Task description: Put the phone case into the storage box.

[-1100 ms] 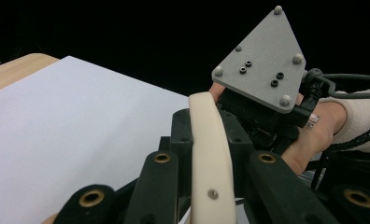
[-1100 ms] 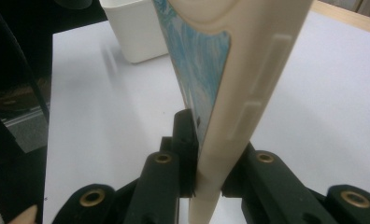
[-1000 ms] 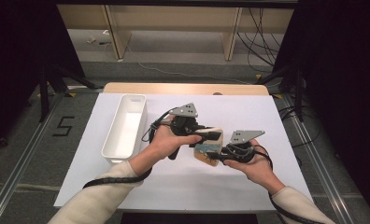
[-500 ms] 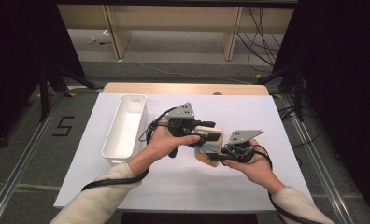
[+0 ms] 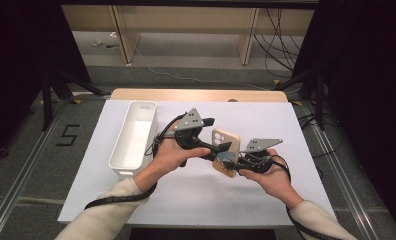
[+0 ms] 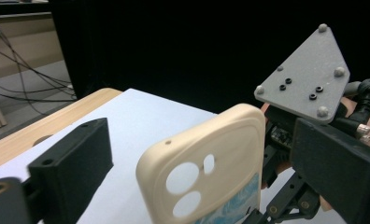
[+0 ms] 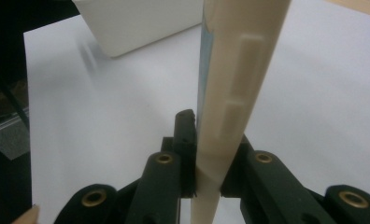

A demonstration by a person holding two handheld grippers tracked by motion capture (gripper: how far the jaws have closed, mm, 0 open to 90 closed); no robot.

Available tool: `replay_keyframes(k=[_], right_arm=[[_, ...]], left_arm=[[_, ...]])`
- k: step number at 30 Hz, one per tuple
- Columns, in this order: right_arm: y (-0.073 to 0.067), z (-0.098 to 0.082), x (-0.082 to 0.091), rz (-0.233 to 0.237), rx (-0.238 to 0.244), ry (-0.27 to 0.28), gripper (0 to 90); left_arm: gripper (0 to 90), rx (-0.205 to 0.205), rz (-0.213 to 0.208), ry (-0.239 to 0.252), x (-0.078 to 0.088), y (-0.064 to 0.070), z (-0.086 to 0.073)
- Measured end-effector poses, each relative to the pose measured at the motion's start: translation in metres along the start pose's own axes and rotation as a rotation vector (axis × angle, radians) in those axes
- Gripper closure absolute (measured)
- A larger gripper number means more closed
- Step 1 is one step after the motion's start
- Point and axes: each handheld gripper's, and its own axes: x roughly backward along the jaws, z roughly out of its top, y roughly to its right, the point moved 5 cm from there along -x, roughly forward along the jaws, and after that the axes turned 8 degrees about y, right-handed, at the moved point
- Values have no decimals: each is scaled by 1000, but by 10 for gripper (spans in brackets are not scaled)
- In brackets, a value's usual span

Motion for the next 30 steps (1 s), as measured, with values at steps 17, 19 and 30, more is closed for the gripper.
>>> replay_keyframes(k=[17,19,30], right_arm=[[4,-1,-1,-51,-18,7,810],[4,-1,-2,-55,-19,6,810],[4,0,-3,-69,-24,10,810]], left_arm=[[3,-10,94,-17,13,-4,-20],[2,-18,102,-21,12,-4,-21],[0,-22,126,-22,-1,1,-23]])
